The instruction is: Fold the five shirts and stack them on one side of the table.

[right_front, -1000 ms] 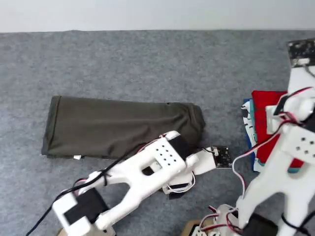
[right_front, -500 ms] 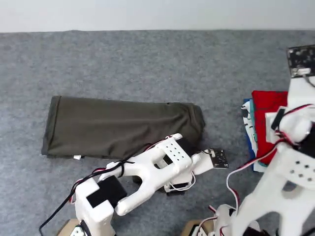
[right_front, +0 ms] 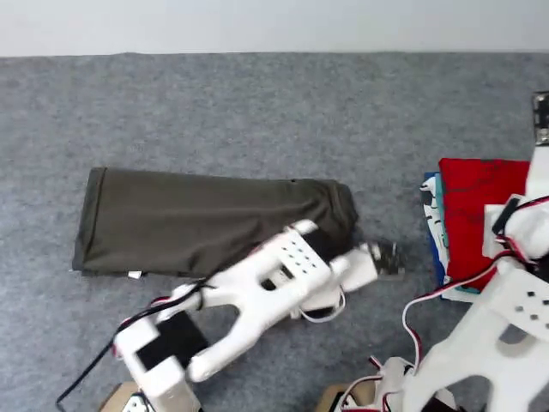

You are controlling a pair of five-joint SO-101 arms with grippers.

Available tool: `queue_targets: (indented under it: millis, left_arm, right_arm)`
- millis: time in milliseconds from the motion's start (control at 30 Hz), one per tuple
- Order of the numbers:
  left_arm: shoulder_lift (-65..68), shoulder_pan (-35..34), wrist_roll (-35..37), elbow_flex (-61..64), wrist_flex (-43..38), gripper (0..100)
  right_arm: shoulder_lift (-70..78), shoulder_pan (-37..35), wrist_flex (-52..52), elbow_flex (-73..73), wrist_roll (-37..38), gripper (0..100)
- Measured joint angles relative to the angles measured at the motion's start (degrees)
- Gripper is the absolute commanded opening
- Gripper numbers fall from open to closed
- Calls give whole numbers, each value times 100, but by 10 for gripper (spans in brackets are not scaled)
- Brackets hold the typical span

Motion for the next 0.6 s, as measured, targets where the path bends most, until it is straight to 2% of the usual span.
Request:
queue_targets:
  millis: [233,367,533,600]
  left_arm:
    - [-264,-897,-35,-299,-141,8]
    - [18,-1442,-53,-695,-404,8]
    - [677,-1723,-53,-1231,-853,13]
    - [941,-1749,-53,-1495,-914,52]
  right_arm:
    - [0,0,0,0,62,12]
    - [0,0,0,0,62,12]
    - [0,0,0,0,62,12]
    - [0,0,0,62,62,12]
